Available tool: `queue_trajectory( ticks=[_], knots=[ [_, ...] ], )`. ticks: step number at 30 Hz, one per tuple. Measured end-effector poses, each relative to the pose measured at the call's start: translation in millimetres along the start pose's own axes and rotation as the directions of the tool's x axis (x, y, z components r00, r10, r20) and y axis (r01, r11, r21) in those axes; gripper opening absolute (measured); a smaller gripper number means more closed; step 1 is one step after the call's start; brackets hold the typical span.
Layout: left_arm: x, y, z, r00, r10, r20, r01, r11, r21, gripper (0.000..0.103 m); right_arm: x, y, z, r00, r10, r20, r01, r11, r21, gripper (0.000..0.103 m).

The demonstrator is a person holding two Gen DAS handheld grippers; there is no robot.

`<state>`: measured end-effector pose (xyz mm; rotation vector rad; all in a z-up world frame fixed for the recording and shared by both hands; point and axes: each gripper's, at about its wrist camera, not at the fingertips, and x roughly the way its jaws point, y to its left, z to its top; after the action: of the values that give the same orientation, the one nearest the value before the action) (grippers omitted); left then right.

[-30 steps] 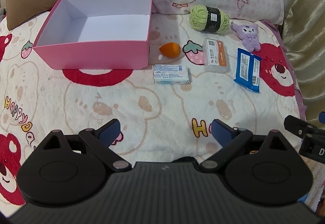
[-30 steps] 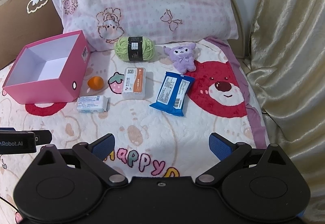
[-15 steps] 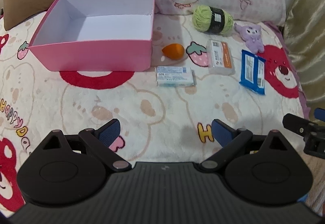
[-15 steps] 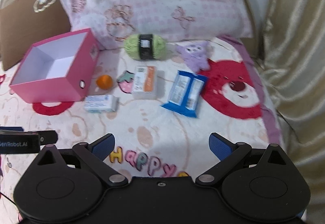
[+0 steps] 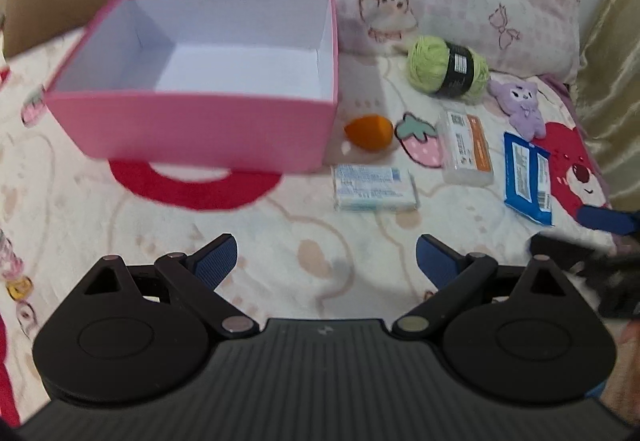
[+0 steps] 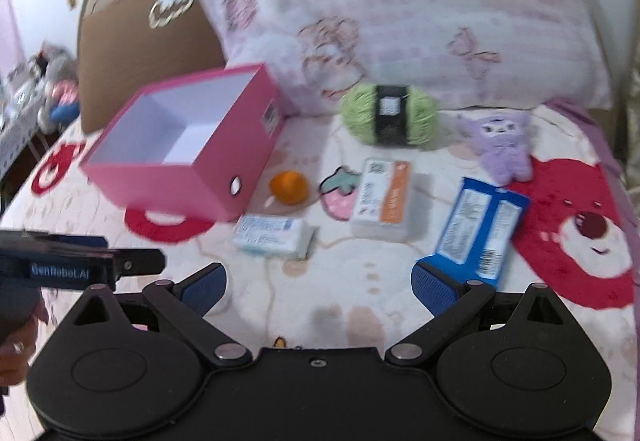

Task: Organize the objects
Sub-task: 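Move the left gripper to the white soap bar and close on it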

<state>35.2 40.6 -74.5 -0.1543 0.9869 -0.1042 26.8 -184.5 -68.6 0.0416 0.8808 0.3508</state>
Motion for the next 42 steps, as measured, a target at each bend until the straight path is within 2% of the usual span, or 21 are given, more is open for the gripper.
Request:
queue_trajectory(
  ticks=[2,8,10,12,14,18,20,25,28,31,34,36,38,40,42],
  knots=[
    [2,0,1,1.000,-0.001,0.004,0.001,1.000,0.010,0.097,11,8,-3,0.999,0.039,-0.008,-0.039,0.998,-0.041,0.101],
    [21,4,5,1.000,0.004,-0.012,-0.004,1.000,0.024,0.096,40,19,-8,0.994,0.108,0.006,-0.108,0.992,-0.070,0.100],
    [28,5,6,1.000,-0.001,-0.006,0.001,1.000,0.025,0.095,53,26,-8,0.995,0.098,-0.018,-0.099,0.985,-0.139,0.099],
    [35,6,8,1.000,-0.013,0.013,0.013,0.999,0.030,0.095,67,35,-9,0.996,0.076,-0.051,-0.086,0.968,-0.234,0.090],
    [42,7,8,0.999,-0.020,0.030,0.019,0.999,0.034,0.095,79,40,-12,0.998,0.058,-0.039,-0.067,0.954,-0.292,0.090],
    [62,7,9,0.999,-0.033,0.032,0.033,0.999,0.011,0.094,103,26,-6,0.994,0.097,-0.043,-0.104,0.973,-0.205,0.090],
    [71,8,9,0.998,-0.049,0.029,0.049,0.999,0.000,0.094,112,22,-7,0.995,0.093,-0.035,-0.098,0.974,-0.205,0.090],
    [91,9,7,0.995,-0.090,0.036,0.089,0.996,0.005,0.093,126,17,-14,0.992,0.119,0.037,-0.111,0.979,-0.169,0.089],
    [98,9,5,0.991,-0.105,0.082,0.104,0.995,0.015,0.092,135,22,-12,0.992,0.120,0.028,-0.113,0.977,-0.179,0.081],
    [105,9,5,0.987,-0.119,0.106,0.119,0.993,0.013,0.090,137,22,-10,0.991,0.114,0.067,-0.102,0.981,-0.166,0.079],
    [112,8,7,0.986,-0.135,0.094,0.137,0.991,-0.012,0.083,135,28,-10,0.993,0.043,0.108,-0.020,0.978,-0.207,0.079],
    [118,5,9,0.989,-0.132,0.069,0.133,0.991,-0.009,0.072,136,31,-9,0.994,0.060,0.097,-0.036,0.972,-0.232,0.079],
    [120,3,8,0.988,-0.128,0.084,0.128,0.992,0.009,0.070,140,30,-13,0.994,0.073,0.086,-0.053,0.974,-0.219,0.079],
    [124,3,8,0.982,-0.161,0.098,0.162,0.987,0.000,0.070,146,32,-17,0.995,0.053,0.080,-0.031,0.968,-0.250,0.078],
    [131,4,9,0.984,-0.163,0.070,0.166,0.985,-0.037,0.070,146,33,-16,0.994,0.050,0.093,-0.026,0.969,-0.247,0.077]
  ],
)
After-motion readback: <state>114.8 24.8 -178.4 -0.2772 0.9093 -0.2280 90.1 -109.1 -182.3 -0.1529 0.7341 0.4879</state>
